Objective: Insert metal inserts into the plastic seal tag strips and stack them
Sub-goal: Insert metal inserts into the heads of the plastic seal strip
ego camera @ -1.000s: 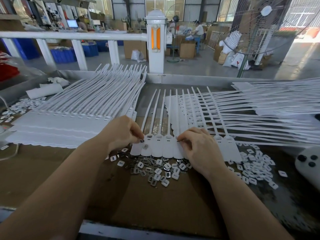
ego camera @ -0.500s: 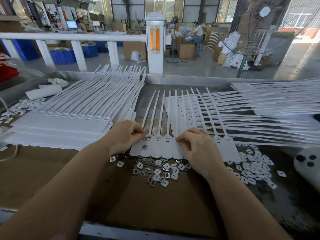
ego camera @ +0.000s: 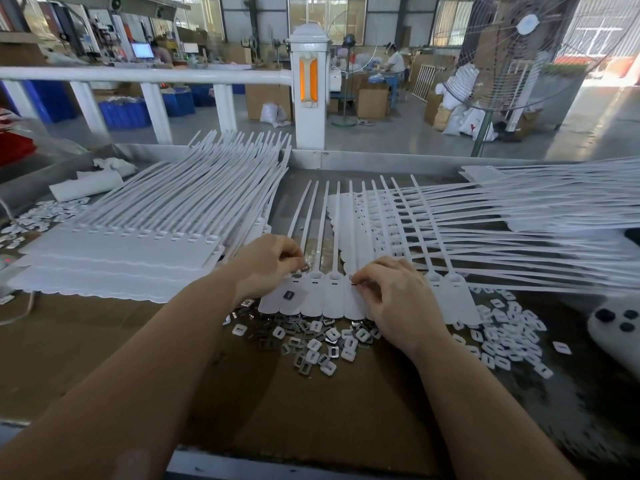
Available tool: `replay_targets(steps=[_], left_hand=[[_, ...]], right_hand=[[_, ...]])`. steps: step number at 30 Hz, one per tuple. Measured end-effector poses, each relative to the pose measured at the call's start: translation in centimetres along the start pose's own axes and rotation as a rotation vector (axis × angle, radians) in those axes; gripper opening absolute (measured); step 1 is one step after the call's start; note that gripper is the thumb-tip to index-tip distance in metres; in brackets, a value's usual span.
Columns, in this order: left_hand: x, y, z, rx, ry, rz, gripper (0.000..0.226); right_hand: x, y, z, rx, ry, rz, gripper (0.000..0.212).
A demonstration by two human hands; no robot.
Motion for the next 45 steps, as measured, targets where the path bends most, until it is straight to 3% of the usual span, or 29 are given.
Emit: replay_targets(steps=[13,24,37,45], left_hand=[[2.4,1.2,1.0,0.275,-0.193,0.005,0.01],[1.7,0.3,-0.2,0.105,0.012,-0.025,0.007],[-0.7,-0.4,-1.9,0.112,-0.274,-0.031,0.008],[-0.9,-0.4,-1.5,0.155,-0.205,-0.001,0.006]], right_hand=[[0.0,0.1,0.1,0.016,0.012,-0.004,0.018],[0.0,0.0,0.0,0.013,0.018,-0.015,0.017],[0.0,-0.1,-0.1,0.007,0.01,-0.015,0.016],[0.0,0.0,0.0,0.005,0.001,-0.006,0.017]])
Point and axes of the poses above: each hand's wrist, its own x-axis towards the middle knuckle, its own z-axis out of the palm, y = z × x, the point moved 3 cm from there along x, towards the middle knuckle
